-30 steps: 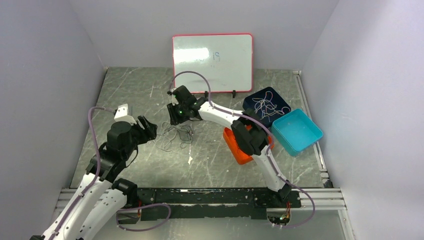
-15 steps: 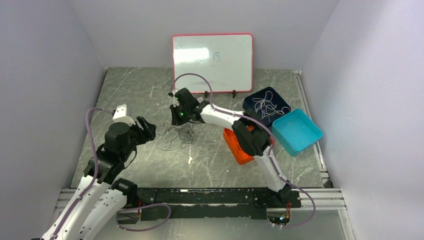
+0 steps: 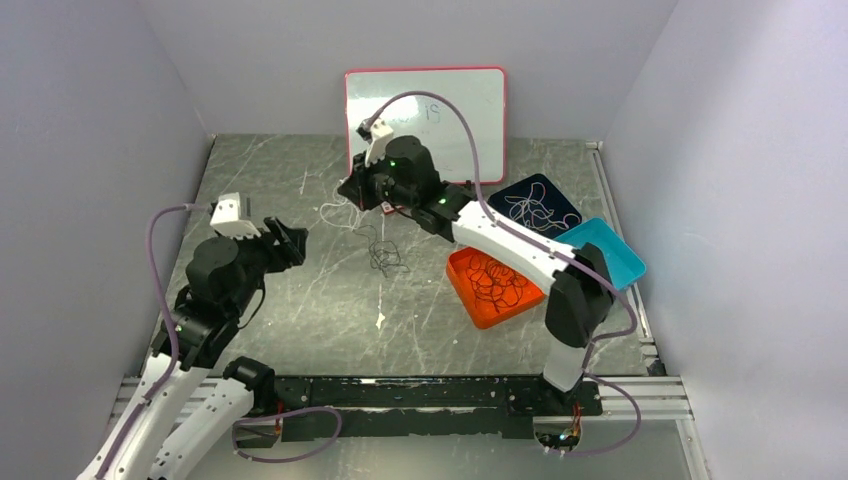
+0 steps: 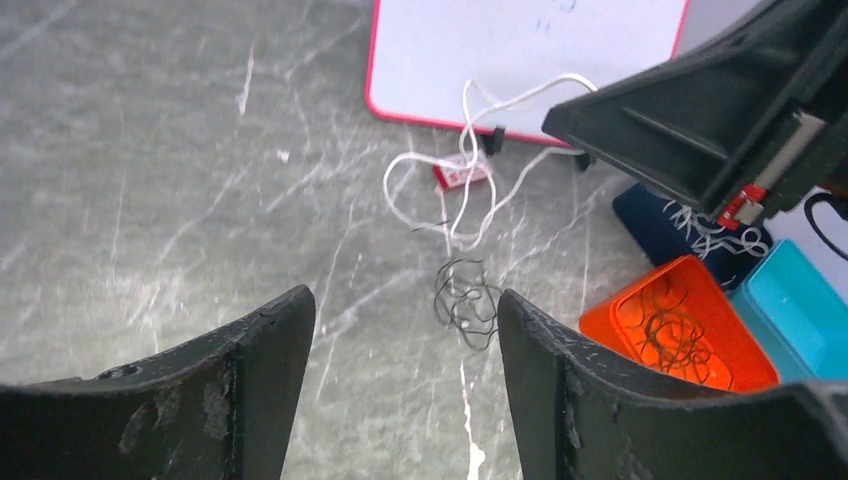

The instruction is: Untangle the cables

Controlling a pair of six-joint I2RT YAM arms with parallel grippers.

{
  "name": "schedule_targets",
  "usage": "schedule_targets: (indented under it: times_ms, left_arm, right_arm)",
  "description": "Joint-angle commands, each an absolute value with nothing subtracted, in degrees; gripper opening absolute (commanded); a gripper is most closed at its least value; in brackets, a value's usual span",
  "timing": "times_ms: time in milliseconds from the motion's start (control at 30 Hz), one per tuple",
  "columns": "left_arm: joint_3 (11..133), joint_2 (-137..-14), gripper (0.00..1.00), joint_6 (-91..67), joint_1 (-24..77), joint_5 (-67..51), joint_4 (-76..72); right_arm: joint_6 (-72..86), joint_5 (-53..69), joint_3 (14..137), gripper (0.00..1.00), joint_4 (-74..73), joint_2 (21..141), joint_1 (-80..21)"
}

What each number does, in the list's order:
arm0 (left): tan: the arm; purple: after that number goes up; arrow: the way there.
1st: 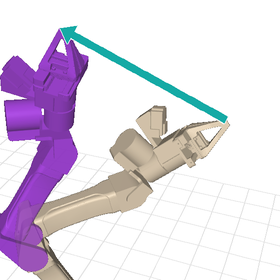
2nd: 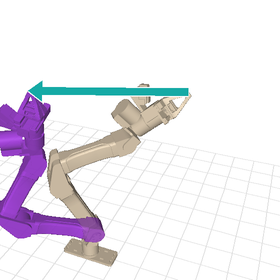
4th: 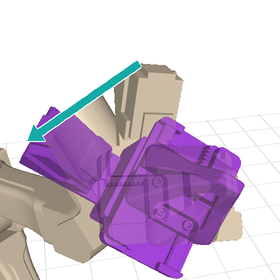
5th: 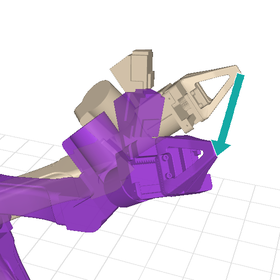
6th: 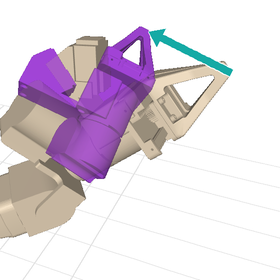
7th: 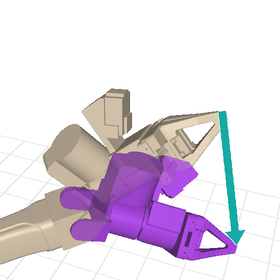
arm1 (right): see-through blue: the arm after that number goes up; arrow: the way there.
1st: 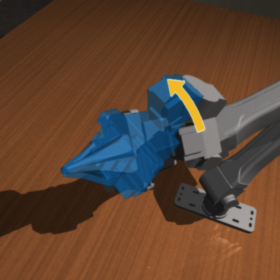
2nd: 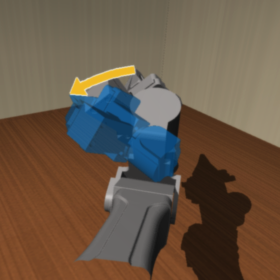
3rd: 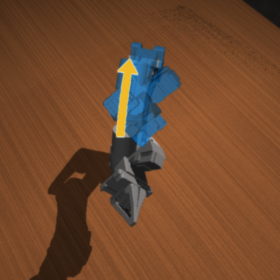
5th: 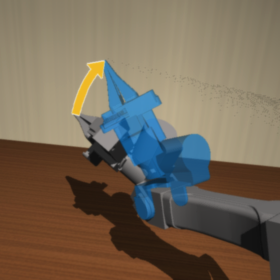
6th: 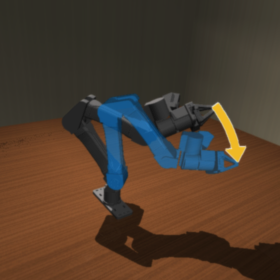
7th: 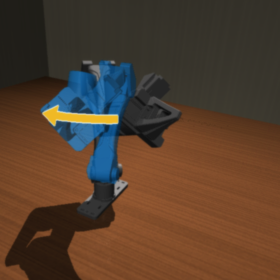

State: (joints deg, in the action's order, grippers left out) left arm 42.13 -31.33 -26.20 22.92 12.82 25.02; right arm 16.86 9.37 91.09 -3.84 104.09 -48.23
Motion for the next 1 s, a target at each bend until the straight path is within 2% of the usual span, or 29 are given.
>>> schedule_targets:
  times_ms: [0, 233, 400, 500, 533, 600, 967]
  left_arm:
    - [46.52, -32.79, 0.72, -21.64, 22.59, 11.66, 19.82]
    - [48.03, -34.61, 0.74, -14.2, 22.58, 2.18, 12.34]
    - [51.07, -38.29, 0.76, -8.07, 22.54, -12.81, 9.47]
    - [52.98, -40.35, 0.83, -6.29, 22.54, -18.62, 8.62]
    - [53.01, -40.85, 0.94, -6.36, 22.57, -18.69, 7.98]
    - [52.4, -41.87, 0.99, -6.14, 22.56, -18.65, 6.15]
    - [50.02, -49.22, 0.98, -7.4, 22.59, -22.59, -7.15]
  right_arm:
    - [17.25, 7.94, 89.94, 0.0, -2.6, 99.49, -48.39]
    - [17.21, 10.05, 92.1, 0.0, -5.62, 95.06, -48.38]
    - [14.9, 14.58, 96.13, 0.0, -11.2, 94.45, -48.4]
    - [14.46, 16.53, 97.99, 0.0, -14.69, 94.12, -48.37]
    - [14.8, 17.5, 98.07, 0.0, -14.79, 93.87, -48.37]
    - [15.61, 19.81, 97.96, 0.0, -14.28, 93.14, -48.42]
    - [21.43, 26.9, 95.13, 0.0, -9.62, 89.7, -48.41]
